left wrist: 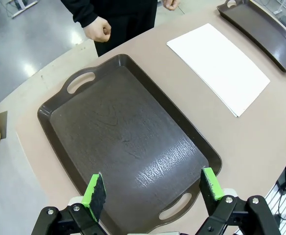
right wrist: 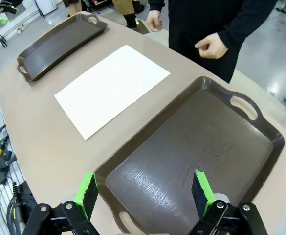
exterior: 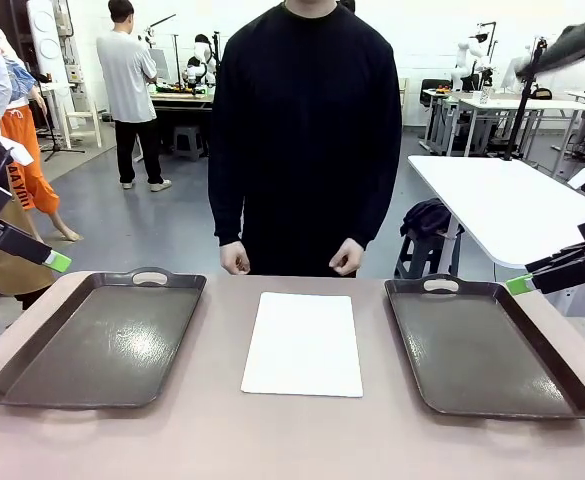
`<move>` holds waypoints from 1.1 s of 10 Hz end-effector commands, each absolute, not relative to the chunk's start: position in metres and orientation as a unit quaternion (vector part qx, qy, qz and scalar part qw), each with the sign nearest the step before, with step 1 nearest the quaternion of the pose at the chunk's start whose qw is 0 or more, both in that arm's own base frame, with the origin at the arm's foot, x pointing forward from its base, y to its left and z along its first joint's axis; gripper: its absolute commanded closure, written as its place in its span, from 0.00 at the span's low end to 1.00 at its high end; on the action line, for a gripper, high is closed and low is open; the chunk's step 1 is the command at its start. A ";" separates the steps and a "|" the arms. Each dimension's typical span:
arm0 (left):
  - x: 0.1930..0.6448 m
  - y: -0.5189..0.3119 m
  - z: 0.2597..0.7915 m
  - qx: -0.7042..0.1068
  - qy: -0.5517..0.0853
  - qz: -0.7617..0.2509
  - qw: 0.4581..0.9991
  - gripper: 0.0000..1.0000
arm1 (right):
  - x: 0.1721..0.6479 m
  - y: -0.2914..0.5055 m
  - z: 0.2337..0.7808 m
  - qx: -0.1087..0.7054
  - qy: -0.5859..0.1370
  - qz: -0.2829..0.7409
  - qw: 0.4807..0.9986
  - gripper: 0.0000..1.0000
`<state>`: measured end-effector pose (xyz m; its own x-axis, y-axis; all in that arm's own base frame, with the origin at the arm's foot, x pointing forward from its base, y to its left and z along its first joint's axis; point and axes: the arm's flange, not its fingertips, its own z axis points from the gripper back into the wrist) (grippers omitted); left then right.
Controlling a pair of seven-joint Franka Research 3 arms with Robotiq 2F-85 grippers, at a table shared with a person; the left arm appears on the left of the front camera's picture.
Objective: Sort the A4 documents.
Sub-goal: Receive the A4 Paper.
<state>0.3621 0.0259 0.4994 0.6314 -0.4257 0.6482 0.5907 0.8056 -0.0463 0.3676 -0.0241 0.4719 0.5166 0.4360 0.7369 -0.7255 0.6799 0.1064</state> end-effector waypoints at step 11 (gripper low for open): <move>0.363 0.027 0.498 -0.131 -0.322 -0.286 0.893 0.00 | 0.370 -0.024 0.469 0.215 -0.355 0.348 0.841 0.00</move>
